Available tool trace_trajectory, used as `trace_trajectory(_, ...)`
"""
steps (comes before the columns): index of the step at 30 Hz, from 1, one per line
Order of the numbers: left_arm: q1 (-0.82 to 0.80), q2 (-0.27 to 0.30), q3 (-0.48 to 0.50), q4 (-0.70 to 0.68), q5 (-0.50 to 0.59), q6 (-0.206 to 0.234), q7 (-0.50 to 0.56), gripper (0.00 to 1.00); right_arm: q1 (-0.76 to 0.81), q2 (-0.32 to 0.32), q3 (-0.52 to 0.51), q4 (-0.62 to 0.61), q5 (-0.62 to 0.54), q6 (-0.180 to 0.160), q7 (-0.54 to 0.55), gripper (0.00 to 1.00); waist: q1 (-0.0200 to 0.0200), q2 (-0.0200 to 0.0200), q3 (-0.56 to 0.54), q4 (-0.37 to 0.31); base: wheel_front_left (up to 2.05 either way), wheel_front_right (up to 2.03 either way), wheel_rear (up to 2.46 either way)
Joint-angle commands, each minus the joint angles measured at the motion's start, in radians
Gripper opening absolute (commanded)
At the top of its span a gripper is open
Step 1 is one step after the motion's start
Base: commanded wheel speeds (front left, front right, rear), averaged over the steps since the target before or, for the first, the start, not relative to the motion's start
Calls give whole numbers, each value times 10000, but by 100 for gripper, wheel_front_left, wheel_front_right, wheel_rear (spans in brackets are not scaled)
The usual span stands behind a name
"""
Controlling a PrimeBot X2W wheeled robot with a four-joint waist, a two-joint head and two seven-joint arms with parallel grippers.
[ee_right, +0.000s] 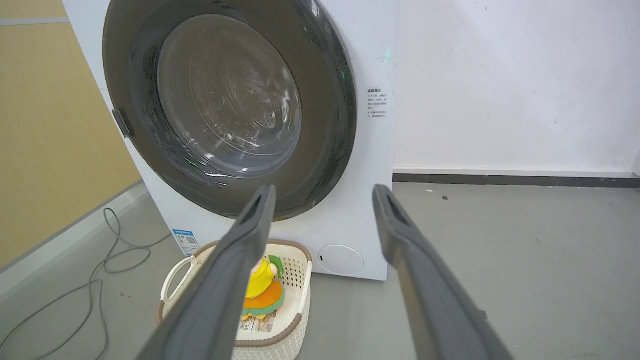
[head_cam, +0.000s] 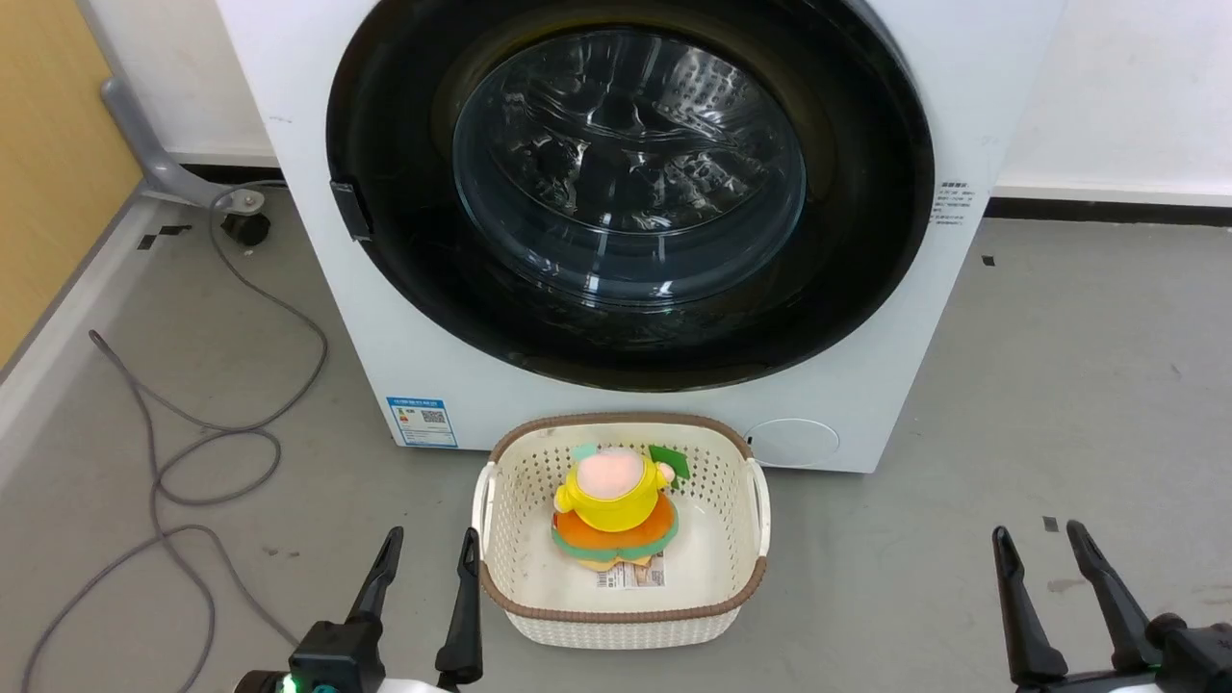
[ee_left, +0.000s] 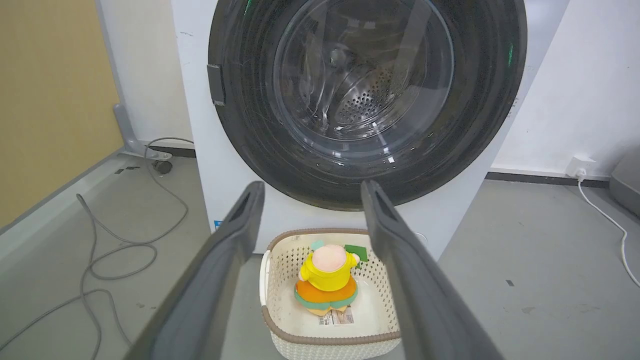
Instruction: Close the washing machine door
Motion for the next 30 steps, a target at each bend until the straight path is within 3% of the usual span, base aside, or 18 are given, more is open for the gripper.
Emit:
trace_trajectory(1, 113, 16, 34, 3, 101, 46, -44, 100, 131, 45, -29, 35, -15, -7, -26, 100, 1, 0, 5, 4, 0, 0, 0)
trace_trajectory(5, 95, 11, 76, 1, 95, 63, -44, 100, 104, 46, -47, 98, 6, -7, -32, 100, 1, 0, 15, 6, 0, 0, 0)
trace_trajectory(6, 0, -4, 51, -3, 55, 36, 1, 0, 5, 4, -30, 74, -1, 0, -2, 0, 1, 0, 14, 7, 0, 0, 0)
trace_trajectory(30, -113, -11, 251, -177, 300, -13, 422, 0, -192, 126, 35, -21, -335, -1, 407, 0, 1, 0, 16, 8, 0, 0, 0)
